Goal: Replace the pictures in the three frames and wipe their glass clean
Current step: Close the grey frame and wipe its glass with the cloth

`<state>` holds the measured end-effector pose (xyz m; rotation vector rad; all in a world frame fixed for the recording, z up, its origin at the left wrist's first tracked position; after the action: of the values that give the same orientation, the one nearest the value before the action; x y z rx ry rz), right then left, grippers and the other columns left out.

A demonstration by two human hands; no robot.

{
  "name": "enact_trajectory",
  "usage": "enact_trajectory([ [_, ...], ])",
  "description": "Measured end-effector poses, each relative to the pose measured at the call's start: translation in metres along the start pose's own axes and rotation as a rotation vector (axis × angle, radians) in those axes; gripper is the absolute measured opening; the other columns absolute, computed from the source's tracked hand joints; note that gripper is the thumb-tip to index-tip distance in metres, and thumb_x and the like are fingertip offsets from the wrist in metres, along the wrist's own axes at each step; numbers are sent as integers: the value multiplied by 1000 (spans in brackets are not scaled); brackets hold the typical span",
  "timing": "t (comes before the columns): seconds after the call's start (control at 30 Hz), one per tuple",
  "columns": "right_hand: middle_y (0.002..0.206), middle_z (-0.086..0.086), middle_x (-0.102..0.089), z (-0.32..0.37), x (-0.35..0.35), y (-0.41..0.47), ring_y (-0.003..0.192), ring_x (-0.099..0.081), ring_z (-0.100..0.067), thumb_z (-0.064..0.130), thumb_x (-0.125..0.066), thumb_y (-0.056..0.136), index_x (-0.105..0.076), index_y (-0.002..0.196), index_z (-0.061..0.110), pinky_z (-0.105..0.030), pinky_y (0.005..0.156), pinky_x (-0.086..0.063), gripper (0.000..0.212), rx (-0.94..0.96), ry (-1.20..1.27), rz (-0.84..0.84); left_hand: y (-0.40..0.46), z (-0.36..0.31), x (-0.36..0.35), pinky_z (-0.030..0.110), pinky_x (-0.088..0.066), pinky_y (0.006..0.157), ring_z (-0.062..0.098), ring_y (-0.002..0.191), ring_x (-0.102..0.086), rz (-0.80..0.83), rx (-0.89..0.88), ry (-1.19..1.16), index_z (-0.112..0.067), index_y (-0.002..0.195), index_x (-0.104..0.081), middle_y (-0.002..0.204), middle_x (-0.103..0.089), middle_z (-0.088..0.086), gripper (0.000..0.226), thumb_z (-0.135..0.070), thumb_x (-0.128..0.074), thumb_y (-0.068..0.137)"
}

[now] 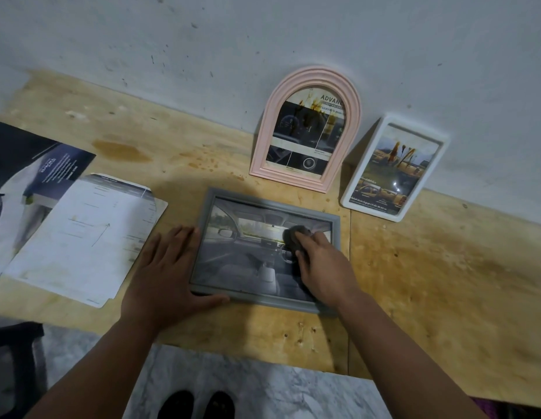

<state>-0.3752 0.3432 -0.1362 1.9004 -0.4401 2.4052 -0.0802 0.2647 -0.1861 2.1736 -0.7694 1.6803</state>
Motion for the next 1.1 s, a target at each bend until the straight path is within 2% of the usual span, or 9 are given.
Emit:
enact_trajectory([
  [0.1,131,-4,-51,0,-1,-13,89,-65,-31,31,-41,106,-46,149,26,-38,67,-53,43,95,-41,70,0,0,1,52,-15,128,25,158,-21,-1,0,-5,-12,163,-23,168,-28,9,135,-104,-41,66],
  [0.23,129,1,-52,3,10,-18,98,-63,-26,32,-42,106,-45,150,29,-39,74,-55,44,156,-53,163,0,0,1,53,-16,128,25,158,-20,4,-2,-5,-11,163,-23,167,-29,10,135,-104,-41,66],
  [0.3,124,0,-55,6,18,-11,98,-63,-25,31,-45,105,-48,147,28,-39,74,-54,42,115,0,56,0,0,1,52,-16,128,24,158,-20,3,2,-4,-11,163,-24,167,-29,9,135,-104,-40,66],
  [0.4,125,-5,-57,8,17,16,103,-61,-26,28,-47,105,-50,147,22,-38,79,-53,42,-41,128,-121,0,0,1,52,-15,128,24,158,-19,3,3,-3,-12,163,-24,167,-29,8,135,-104,-41,66],
  [0.53,136,-12,-54,18,-1,28,112,-61,-32,27,-45,106,-49,147,17,-42,92,-53,43,-183,177,-32,1,0,1,51,-13,129,23,159,-16,5,7,-1,-13,164,-21,168,-27,8,135,-104,-41,66],
  [0.7,127,-13,-57,20,-8,8,100,-64,-33,27,-45,105,-51,143,17,-40,81,-54,40,-159,148,-38,1,0,1,53,-15,128,24,159,-17,9,5,-1,-12,163,-22,168,-27,8,135,-104,-41,66],
  [0.87,130,-8,-54,25,-21,-21,96,-66,-32,31,-42,105,-44,150,22,-42,79,-57,46,-79,71,8,0,0,1,52,-16,128,25,158,-19,2,7,-1,-14,164,-22,168,-28,8,134,-103,-41,66],
  [1.0,133,-9,-51,29,-25,-12,91,-68,-33,31,-40,105,-40,152,21,-44,75,-58,48,-106,-28,-24,0,-1,1,52,-16,128,25,158,-19,-4,3,-1,-13,163,-23,167,-29,9,134,-103,-41,67],
  [1.1,128,-10,-53,33,-20,6,92,-68,-35,28,-43,104,-46,147,20,-45,76,-58,43,-143,-25,-49,-1,0,1,52,-15,128,23,159,-17,2,6,1,-13,163,-22,168,-26,8,134,-104,-39,67],
])
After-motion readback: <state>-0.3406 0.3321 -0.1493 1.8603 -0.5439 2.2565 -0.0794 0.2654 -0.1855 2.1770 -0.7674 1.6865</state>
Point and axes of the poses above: each hand's wrist, its own y-axis towards the middle knuckle, its own x-axis out of the back of the hand, z = x × y, the point moved 1 cm from there along y, towards the middle knuckle
